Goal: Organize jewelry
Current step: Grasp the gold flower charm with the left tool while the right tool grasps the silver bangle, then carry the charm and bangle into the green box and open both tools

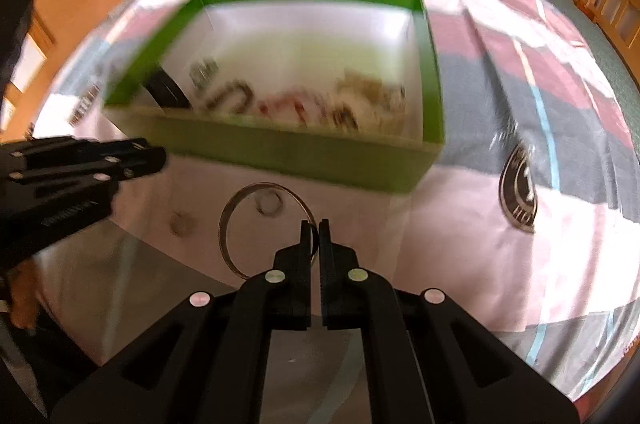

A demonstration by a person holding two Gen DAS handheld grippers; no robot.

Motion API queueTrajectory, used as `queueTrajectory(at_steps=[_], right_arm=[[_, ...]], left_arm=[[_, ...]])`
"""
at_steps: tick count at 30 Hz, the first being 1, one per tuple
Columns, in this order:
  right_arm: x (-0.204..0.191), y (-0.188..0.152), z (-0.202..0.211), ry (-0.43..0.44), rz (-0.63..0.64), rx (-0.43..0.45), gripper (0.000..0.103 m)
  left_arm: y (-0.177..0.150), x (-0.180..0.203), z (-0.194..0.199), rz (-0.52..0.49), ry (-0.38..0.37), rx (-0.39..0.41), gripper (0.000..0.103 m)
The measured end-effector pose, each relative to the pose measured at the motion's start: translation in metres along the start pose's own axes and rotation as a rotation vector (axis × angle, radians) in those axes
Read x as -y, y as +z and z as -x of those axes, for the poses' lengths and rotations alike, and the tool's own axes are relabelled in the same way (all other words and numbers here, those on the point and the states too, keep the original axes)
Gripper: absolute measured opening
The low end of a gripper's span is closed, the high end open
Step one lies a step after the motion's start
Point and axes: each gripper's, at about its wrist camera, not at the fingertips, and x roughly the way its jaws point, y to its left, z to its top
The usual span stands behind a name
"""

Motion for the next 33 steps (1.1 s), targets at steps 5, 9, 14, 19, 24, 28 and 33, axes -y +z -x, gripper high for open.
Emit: queueTrajectory(at_steps=[5,9,14,19,24,28,33], right_arm=[[0.008,0.014,0.031,0.047,-0.038,0.109,0.003],[0.017,0.027,0.032,0.052,-0.090,0.140,0.003],[0.019,0.051,0.019,0.036,-0.118,0.166,0.003],[0.017,0.066,0.005,0.034,-0.131,0.192,0.003],[0.016,0.073,-0.015,0.018,-0.137,0.173,0.003],[0.012,0.074,-0.029,-0.006,-0.130,0.142,0.003],[0.013,0.074,-0.028,-0.009,-0.134,0.144,0.015]], left_arm=[[0.008,-0.001,0.026,0.017,-0.058,0.094,0.022],[0.020,-0.007,0.035,0.058,-0.070,0.129,0.022],[0.027,-0.017,0.026,0.113,-0.063,0.115,0.022],[0.036,-0.024,0.016,0.137,-0.055,0.120,0.022],[0.047,-0.025,0.005,0.139,-0.055,0.136,0.022],[0.049,-0.023,-0.006,0.139,-0.057,0.110,0.022],[0.049,-0.023,-0.006,0.140,-0.059,0.109,0.036]])
